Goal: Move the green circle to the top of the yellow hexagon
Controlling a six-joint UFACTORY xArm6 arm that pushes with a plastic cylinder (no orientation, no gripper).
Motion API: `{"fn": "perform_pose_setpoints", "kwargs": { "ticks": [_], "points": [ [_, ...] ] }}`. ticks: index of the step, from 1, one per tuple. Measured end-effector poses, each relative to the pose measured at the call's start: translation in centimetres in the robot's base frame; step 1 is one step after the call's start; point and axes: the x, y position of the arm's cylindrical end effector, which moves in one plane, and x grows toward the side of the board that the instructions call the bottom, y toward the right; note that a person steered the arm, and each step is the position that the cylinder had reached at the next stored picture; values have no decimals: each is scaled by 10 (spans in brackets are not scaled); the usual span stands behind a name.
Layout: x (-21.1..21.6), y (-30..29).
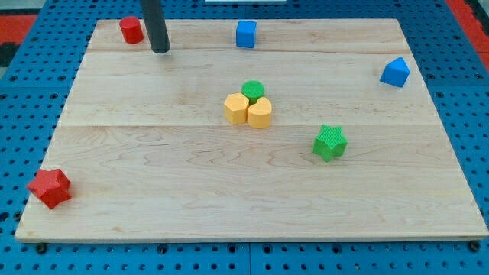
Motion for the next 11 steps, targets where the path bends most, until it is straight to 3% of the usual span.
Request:
{"fn": "perform_pose_setpoints", "kwargs": {
  "ticks": [4, 5, 7, 8, 9, 11],
  "points": [
    [0, 6],
    [21, 36],
    [24, 242],
    [-18, 327],
    [22, 292],
    [97, 156]
  ]
}}
